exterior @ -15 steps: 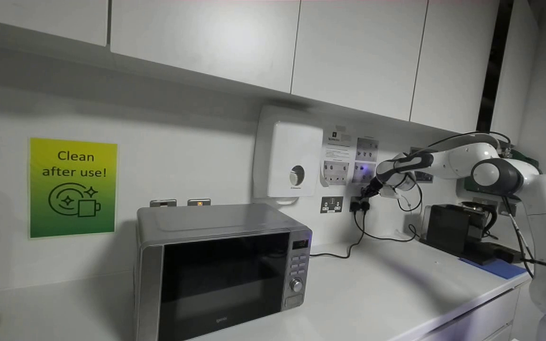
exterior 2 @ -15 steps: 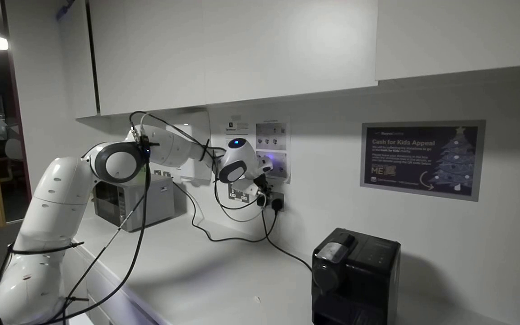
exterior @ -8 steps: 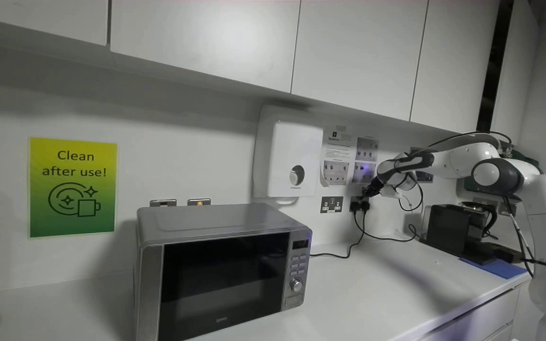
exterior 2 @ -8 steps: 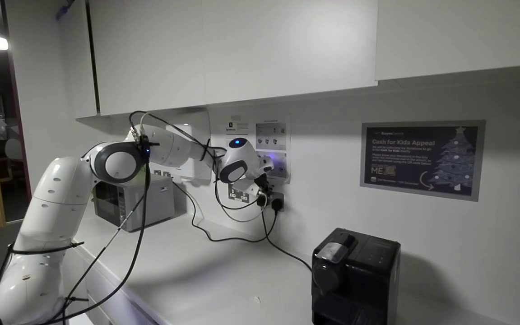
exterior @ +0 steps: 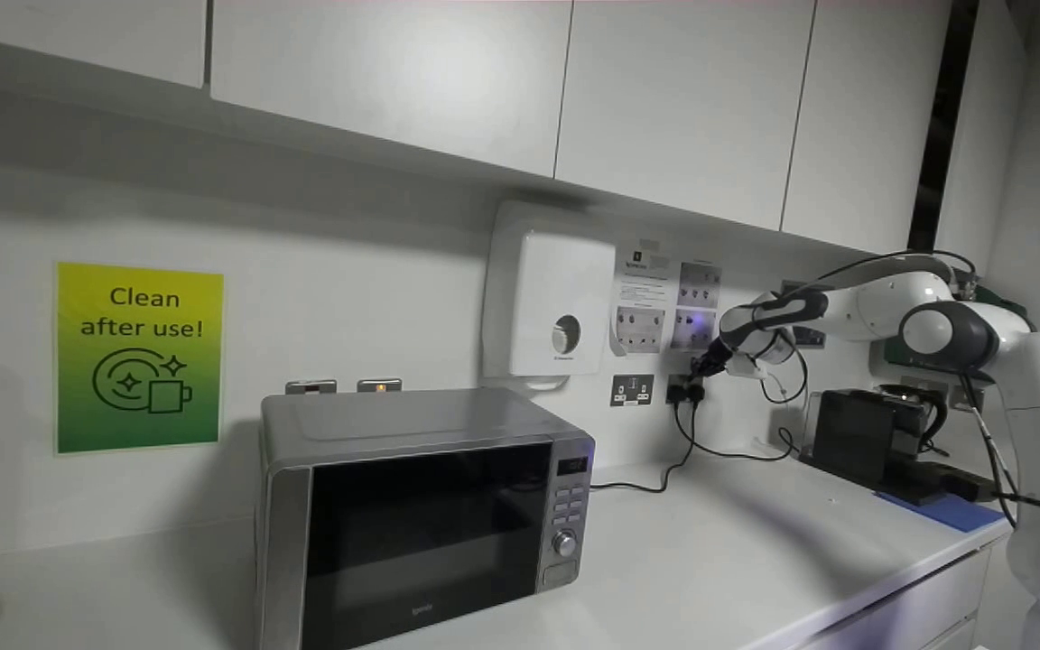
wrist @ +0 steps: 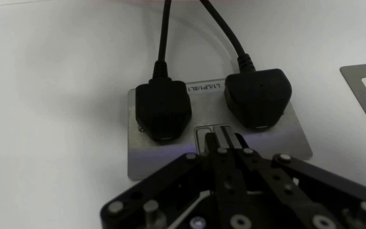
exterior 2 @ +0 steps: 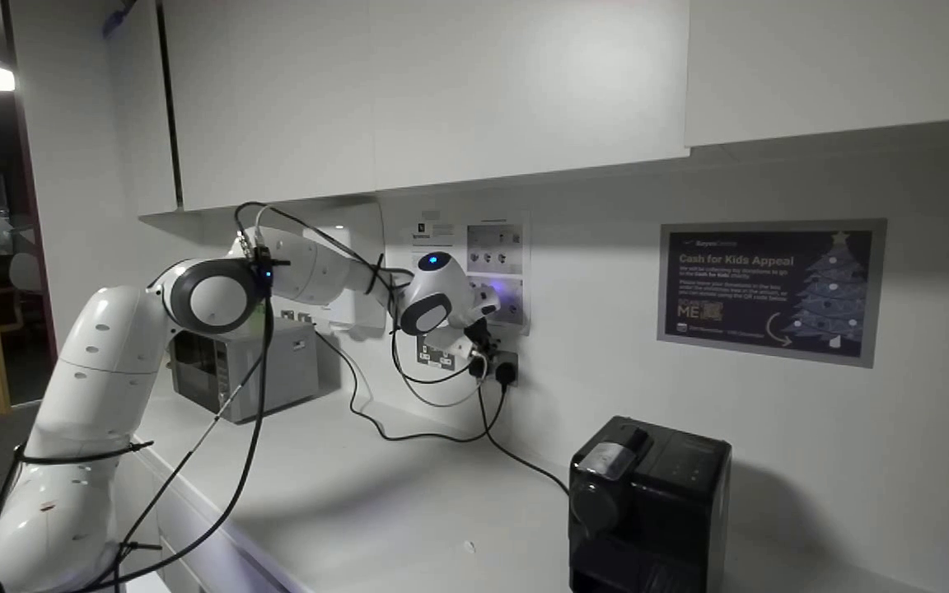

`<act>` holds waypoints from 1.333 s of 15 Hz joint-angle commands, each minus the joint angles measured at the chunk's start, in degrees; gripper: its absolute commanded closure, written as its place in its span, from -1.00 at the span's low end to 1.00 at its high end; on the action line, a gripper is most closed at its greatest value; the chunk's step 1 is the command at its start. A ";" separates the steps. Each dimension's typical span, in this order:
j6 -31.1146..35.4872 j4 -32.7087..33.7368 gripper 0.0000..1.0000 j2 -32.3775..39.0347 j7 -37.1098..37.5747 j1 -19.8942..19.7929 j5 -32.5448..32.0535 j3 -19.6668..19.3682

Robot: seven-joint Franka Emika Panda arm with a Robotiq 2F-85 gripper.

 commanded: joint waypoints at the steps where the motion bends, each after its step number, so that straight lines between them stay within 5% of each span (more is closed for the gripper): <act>1: -0.90 -3.74 1.00 -3.52 0.65 -1.18 -1.27 -0.02; 20: -1.11 -7.14 1.00 -6.59 3.13 -0.55 -2.83 -1.98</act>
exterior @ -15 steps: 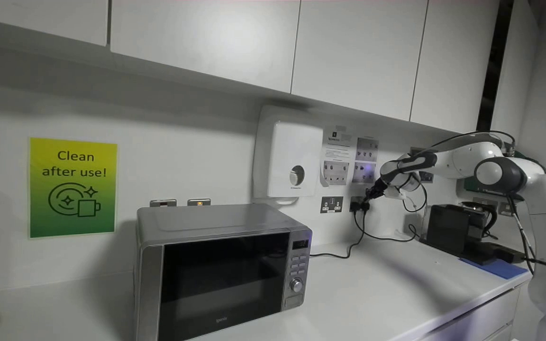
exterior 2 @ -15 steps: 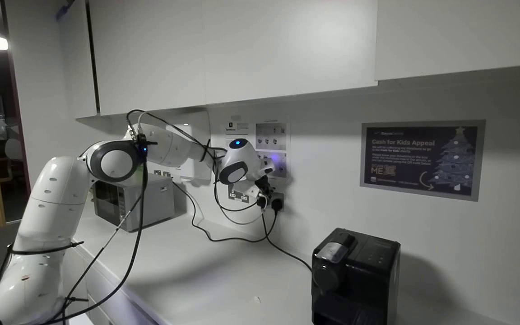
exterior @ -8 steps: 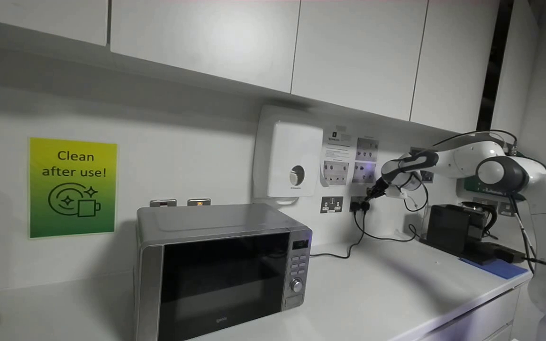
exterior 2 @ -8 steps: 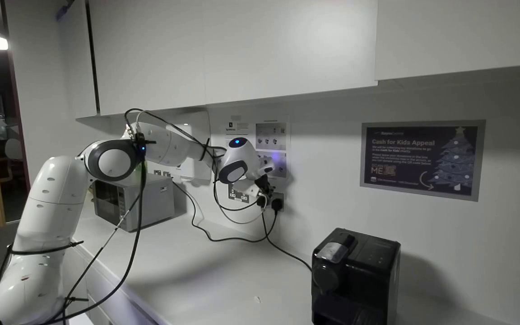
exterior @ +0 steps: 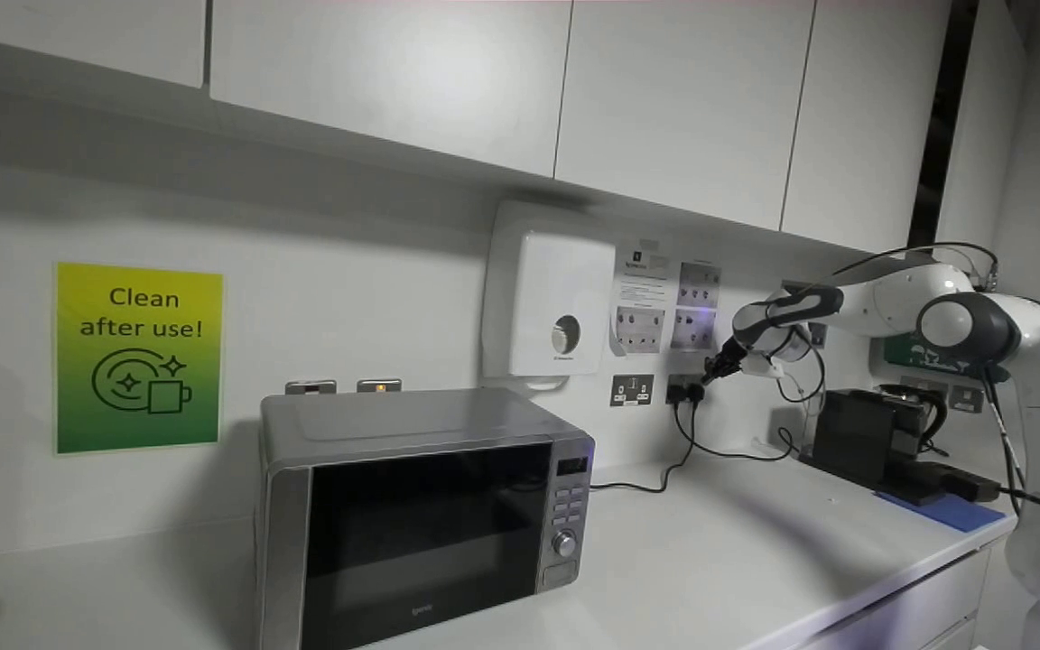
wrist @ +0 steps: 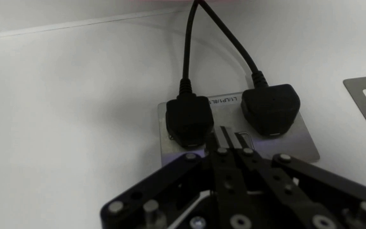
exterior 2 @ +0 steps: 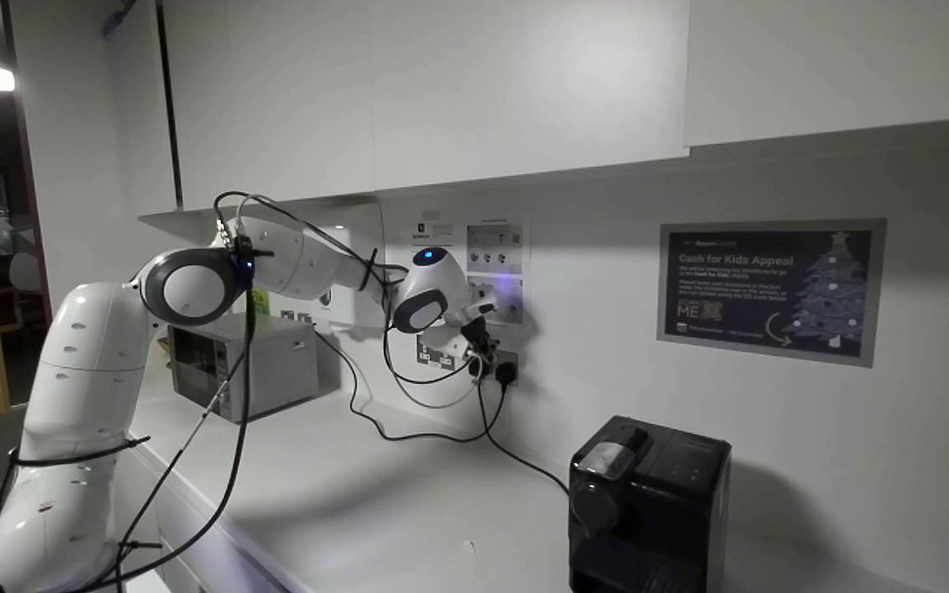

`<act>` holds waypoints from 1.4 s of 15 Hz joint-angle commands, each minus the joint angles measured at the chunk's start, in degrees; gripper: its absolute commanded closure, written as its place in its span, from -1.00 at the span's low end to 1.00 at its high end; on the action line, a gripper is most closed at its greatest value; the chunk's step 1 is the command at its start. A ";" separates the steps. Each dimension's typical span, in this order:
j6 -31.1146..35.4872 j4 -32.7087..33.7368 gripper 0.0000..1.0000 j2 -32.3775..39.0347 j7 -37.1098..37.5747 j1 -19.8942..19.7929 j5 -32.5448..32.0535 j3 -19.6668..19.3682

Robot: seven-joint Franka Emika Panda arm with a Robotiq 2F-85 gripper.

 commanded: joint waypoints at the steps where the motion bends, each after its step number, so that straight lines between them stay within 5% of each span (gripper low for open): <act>1: -0.26 -1.19 1.00 -1.08 2.62 0.56 -2.28 -0.92; 21: 1.30 4.56 1.00 4.37 1.62 0.54 -0.70 1.98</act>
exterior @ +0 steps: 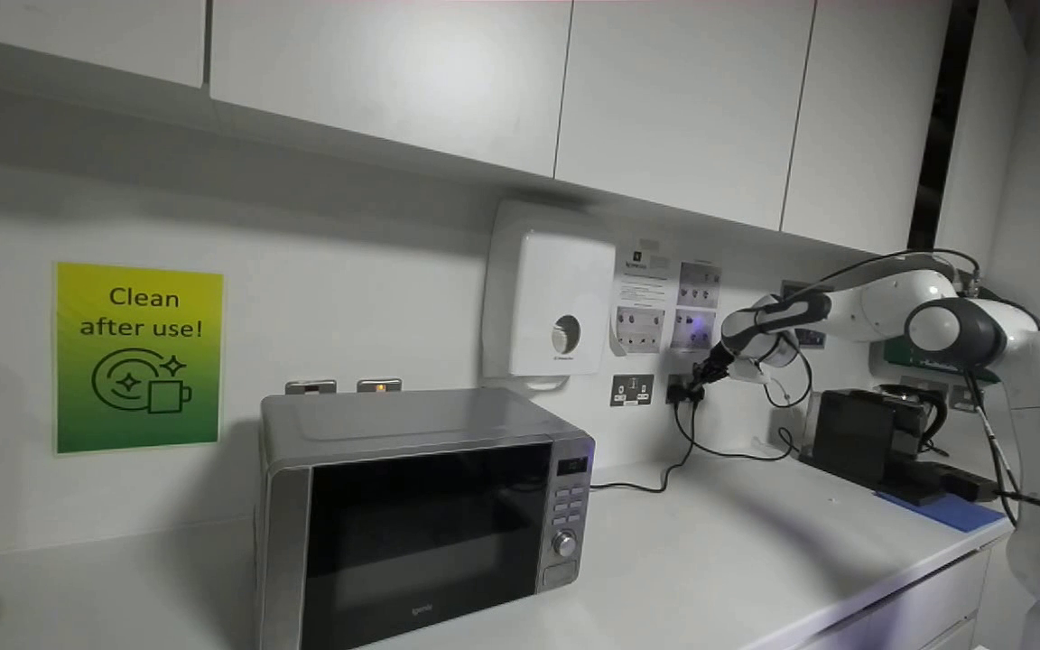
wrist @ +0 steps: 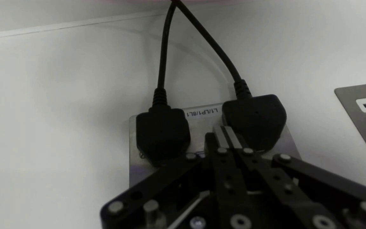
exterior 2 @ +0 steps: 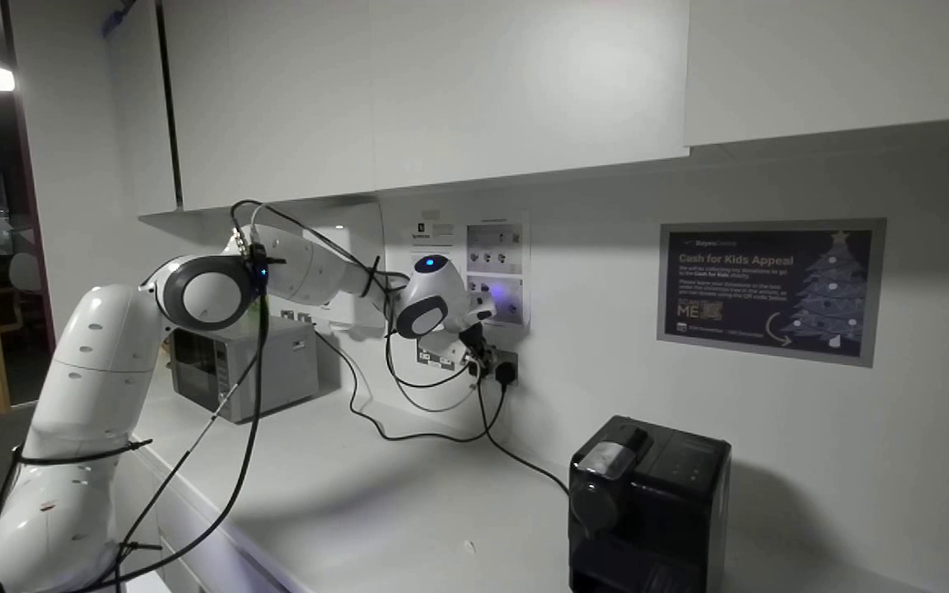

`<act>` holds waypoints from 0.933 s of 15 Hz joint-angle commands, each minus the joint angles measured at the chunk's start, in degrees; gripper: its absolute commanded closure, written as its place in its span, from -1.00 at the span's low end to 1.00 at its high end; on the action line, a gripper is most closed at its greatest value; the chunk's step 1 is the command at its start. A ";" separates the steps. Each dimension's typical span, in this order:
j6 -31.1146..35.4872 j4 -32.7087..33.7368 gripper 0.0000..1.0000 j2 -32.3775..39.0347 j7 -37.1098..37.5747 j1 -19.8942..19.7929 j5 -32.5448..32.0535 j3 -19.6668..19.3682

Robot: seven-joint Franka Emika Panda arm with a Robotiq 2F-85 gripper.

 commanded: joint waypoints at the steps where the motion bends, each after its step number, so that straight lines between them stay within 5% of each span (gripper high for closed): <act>1: 1.00 2.48 1.00 1.06 -0.71 -0.54 0.26 0.76; 14: 0.85 5.23 1.00 2.28 -1.07 -0.81 -0.32 0.81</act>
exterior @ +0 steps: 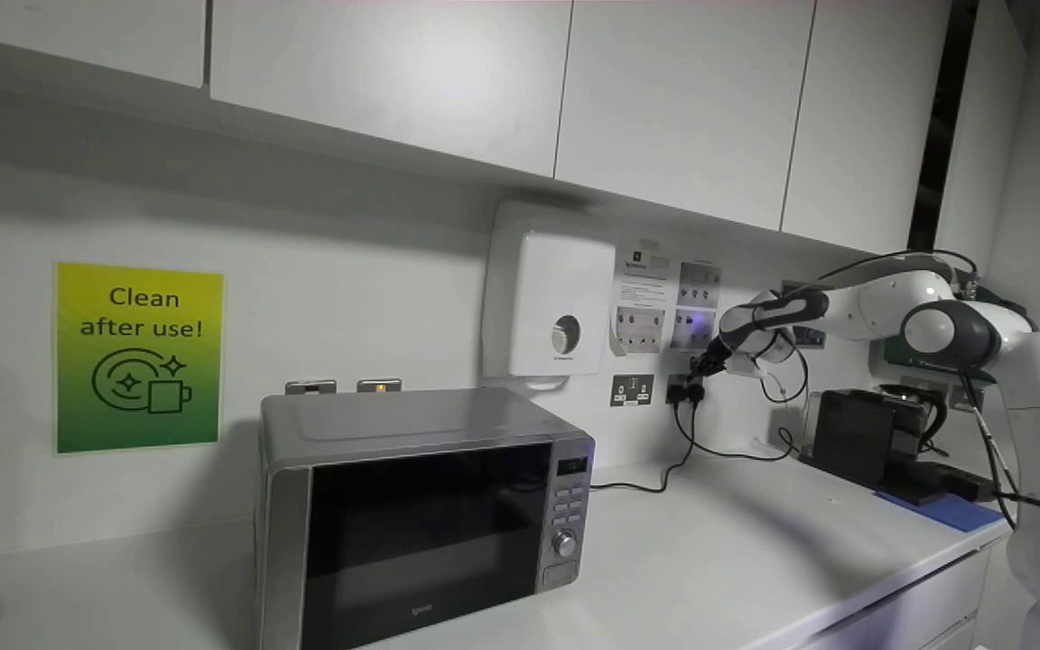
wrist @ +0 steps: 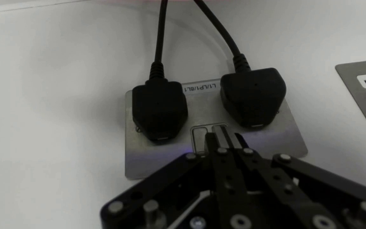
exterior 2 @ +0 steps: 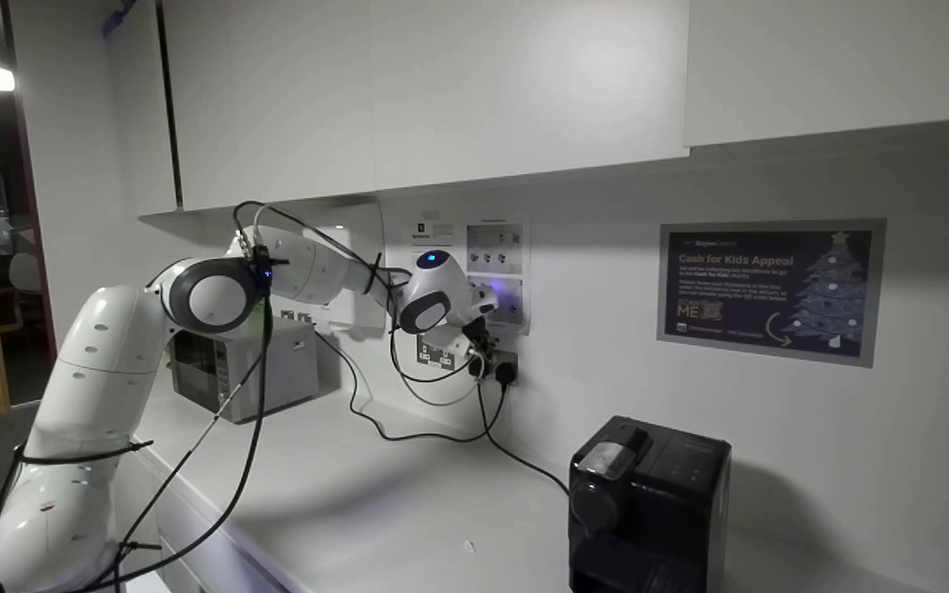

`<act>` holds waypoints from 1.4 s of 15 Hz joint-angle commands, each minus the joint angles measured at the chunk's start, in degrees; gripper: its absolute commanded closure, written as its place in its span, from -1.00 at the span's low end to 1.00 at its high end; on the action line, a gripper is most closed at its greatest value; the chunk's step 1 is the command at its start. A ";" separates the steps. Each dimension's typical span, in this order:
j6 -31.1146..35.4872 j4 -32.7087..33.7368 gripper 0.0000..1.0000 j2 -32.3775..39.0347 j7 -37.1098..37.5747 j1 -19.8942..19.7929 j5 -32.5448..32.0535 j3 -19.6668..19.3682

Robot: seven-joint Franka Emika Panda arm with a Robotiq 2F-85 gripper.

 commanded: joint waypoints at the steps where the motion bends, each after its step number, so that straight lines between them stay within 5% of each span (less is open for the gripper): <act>1: 0.64 2.03 1.00 0.95 -0.56 -0.66 -0.46 0.39; 21: 0.80 2.60 1.00 2.49 0.99 -0.46 -1.71 -0.50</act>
